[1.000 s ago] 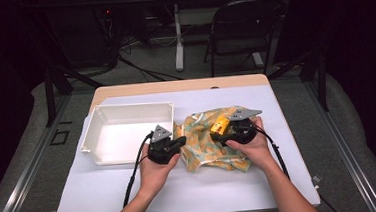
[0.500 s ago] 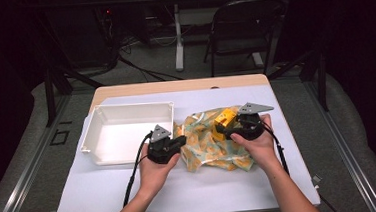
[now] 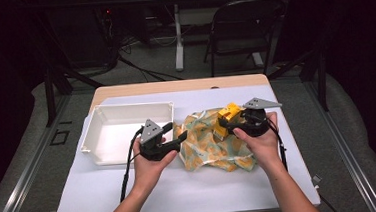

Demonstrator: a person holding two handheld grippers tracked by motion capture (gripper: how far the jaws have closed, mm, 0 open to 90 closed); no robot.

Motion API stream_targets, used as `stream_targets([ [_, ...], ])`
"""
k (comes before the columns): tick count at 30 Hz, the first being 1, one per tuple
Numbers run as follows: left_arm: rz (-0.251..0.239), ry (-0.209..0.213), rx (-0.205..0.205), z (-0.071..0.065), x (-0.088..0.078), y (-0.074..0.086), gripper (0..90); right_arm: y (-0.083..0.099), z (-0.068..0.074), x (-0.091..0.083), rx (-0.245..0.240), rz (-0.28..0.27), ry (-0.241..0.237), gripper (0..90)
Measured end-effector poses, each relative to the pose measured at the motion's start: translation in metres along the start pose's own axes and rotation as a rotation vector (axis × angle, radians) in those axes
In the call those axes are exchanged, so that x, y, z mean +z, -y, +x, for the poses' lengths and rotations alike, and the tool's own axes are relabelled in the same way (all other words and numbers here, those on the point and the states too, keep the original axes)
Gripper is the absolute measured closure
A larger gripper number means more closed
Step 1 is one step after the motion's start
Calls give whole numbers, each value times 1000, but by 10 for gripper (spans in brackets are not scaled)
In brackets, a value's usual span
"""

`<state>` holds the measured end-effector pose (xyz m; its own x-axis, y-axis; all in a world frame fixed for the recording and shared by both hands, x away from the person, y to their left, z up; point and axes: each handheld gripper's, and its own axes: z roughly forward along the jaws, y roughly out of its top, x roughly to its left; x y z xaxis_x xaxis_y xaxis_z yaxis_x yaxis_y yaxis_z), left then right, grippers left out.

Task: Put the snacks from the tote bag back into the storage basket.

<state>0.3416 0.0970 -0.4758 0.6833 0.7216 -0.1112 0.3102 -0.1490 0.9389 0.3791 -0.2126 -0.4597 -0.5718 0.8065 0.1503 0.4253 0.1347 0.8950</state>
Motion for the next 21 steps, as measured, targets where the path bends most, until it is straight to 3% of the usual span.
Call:
stream_targets([
  [8,-5,47,48,-11,1,-2,337,-8,12,-9,-9,-41,6,288],
  [9,-3,38,52,-14,1,-2,318,-9,14,-9,-13,-45,4,288],
  [13,-3,58,49,-19,3,-2,246,-12,23,-12,-19,-51,-10,289],
  [15,9,89,54,-21,4,-2,234,-13,29,-13,-6,-62,-19,289],
  [17,9,82,55,-24,5,0,234,-15,34,-14,-3,-66,-25,289],
  [18,16,105,58,-24,6,0,230,-15,36,-14,-4,-69,-30,289],
  [21,24,118,70,-27,8,1,205,-16,45,-14,-7,-67,-38,289],
])
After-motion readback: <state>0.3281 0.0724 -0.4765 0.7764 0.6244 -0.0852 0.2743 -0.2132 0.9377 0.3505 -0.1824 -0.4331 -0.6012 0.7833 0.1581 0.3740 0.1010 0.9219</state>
